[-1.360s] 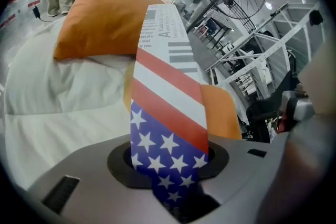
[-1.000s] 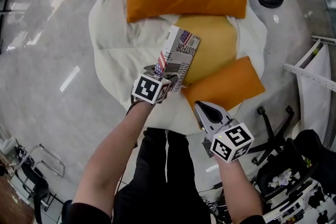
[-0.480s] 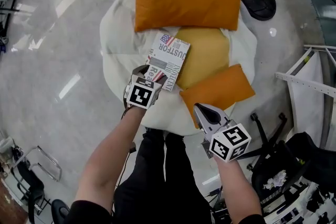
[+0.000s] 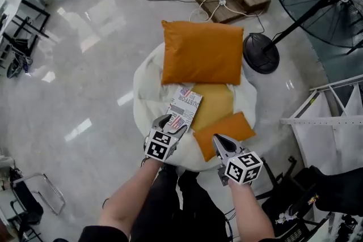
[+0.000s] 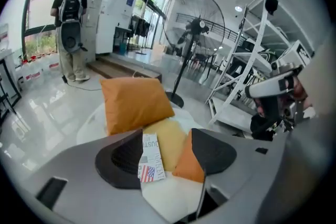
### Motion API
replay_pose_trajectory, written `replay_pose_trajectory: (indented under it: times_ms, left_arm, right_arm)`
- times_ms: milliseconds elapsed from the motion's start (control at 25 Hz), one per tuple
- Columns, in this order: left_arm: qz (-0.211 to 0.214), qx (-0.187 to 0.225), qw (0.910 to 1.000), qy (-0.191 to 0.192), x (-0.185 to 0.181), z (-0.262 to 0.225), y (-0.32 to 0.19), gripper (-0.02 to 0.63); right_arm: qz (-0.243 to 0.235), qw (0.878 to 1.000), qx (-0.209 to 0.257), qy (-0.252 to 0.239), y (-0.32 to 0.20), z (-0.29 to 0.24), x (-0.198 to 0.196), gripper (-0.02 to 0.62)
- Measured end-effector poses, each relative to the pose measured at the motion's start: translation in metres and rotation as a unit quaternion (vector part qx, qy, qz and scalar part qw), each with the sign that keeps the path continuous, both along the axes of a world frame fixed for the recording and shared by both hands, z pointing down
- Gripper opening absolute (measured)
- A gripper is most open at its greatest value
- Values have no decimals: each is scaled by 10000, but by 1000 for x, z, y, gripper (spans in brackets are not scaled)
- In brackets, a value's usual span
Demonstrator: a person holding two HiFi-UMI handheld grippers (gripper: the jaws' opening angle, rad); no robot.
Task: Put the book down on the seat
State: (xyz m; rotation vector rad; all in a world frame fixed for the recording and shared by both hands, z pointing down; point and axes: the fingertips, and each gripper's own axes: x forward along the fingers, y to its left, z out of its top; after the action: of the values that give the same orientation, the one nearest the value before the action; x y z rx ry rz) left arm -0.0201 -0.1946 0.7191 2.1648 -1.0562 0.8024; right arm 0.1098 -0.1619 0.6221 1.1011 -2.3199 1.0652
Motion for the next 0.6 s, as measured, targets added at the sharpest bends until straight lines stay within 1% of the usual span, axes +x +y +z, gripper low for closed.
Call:
replay_pose_trajectory:
  times_ms: [120,240,320,440,520,600]
  left_arm:
    - [-357,543,9970,416,-5,-73,-18,287]
    - [-639,925,9912,706,-12,-143,-23,218]
    - [-760,1136,9870,842,-16,-189,-16,207]
    - [-755,1483,9819,903,-19,-249,-2,172]
    - [-623,1668,9803,855,-19,-279,8,153]
    - [-467,1819,9790,790,-16,-302,17,120]
  right_arm:
    - [-24,9995,309,8,-10,-43,0,15]
    - [27,9980,635,3,-10,-90,4,15]
    - [77,9962,867,12,0,-122,7,14]
    - [22,9933,1154,53,17,-162,11,14]
    - [-18,9907,1359,30,27,-187,12,14]
    - [-38,9870,1607,-13,34,-212,14,14]
